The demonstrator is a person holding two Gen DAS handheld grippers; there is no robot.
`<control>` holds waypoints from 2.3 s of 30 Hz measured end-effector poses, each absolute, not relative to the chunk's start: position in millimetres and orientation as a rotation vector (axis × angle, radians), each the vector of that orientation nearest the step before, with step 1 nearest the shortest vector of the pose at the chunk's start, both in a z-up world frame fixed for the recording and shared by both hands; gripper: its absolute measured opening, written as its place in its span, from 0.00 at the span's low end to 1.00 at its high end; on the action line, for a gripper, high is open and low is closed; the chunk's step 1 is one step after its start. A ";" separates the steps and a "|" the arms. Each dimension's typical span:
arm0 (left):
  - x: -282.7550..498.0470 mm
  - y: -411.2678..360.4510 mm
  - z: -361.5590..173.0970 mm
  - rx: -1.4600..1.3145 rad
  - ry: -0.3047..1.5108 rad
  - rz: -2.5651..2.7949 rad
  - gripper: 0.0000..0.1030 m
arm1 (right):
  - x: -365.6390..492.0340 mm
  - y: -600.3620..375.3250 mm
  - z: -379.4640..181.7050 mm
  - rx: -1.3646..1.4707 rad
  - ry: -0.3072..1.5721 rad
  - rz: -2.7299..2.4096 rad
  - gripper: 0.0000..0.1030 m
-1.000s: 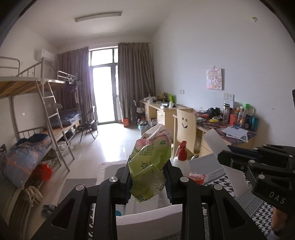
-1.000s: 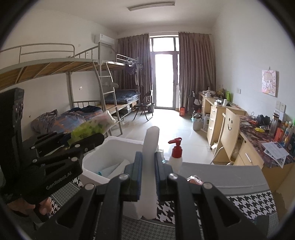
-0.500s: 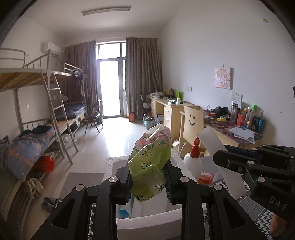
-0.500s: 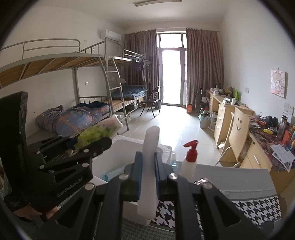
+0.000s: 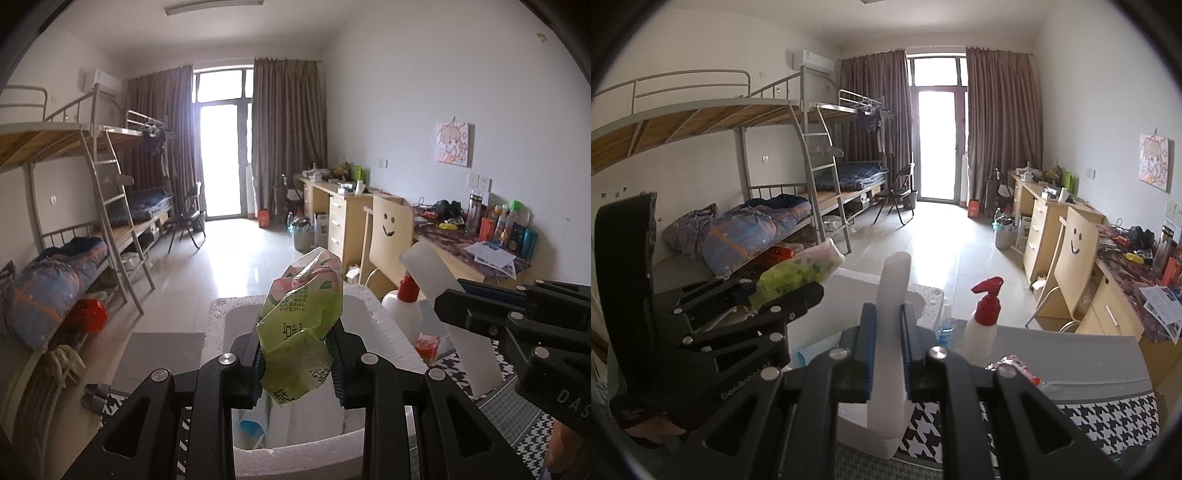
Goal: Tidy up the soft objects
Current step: 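Open the left tool to drop the packet into the box while the right tool holds the tube, then lower the right tool into the box and open it to drop the tube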
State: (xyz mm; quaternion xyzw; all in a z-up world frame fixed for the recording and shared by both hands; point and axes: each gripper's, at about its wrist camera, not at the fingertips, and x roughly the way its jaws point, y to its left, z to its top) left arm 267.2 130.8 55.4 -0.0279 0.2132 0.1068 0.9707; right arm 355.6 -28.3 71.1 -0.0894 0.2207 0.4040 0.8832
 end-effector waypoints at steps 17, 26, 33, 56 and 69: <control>264.5 148.1 50.9 -0.077 0.436 0.273 0.93 | 356.2 -19.1 67.5 -0.199 0.466 0.828 0.15; 256.4 154.1 57.0 -0.078 0.411 0.322 0.99 | 355.4 -13.2 67.9 -0.207 0.465 0.837 0.15; 247.2 157.8 58.0 -0.079 0.405 0.355 0.99 | 356.3 -7.2 69.7 -0.210 0.466 0.857 0.16; 215.4 186.7 55.2 -0.107 0.388 0.435 0.99 | 367.9 16.1 56.9 -0.230 0.525 0.875 0.16; 206.7 191.4 52.1 -0.118 0.382 0.442 0.99 | 377.1 26.2 47.8 -0.215 0.575 0.843 0.57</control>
